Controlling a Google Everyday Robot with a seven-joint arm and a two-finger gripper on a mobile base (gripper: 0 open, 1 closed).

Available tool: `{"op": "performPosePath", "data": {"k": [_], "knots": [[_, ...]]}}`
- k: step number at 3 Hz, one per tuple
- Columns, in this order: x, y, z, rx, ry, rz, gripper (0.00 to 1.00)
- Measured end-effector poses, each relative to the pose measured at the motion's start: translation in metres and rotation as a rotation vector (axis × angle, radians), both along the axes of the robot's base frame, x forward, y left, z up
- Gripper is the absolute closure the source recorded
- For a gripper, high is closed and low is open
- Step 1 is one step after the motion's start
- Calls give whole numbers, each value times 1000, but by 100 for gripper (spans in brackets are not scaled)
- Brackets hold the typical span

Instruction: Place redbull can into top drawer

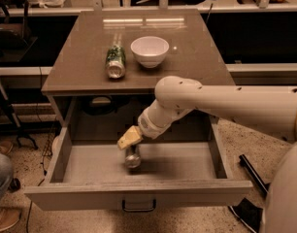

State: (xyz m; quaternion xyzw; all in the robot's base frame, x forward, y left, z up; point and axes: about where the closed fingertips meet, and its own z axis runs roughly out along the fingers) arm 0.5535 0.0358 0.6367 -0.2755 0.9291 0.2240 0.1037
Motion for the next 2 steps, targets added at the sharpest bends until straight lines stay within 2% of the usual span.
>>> {"op": "performPosePath", "data": {"k": [1, 2], "knots": [[3, -12, 12, -19, -26, -24, 0], [-8, -47, 39, -32, -87, -95, 0]]}}
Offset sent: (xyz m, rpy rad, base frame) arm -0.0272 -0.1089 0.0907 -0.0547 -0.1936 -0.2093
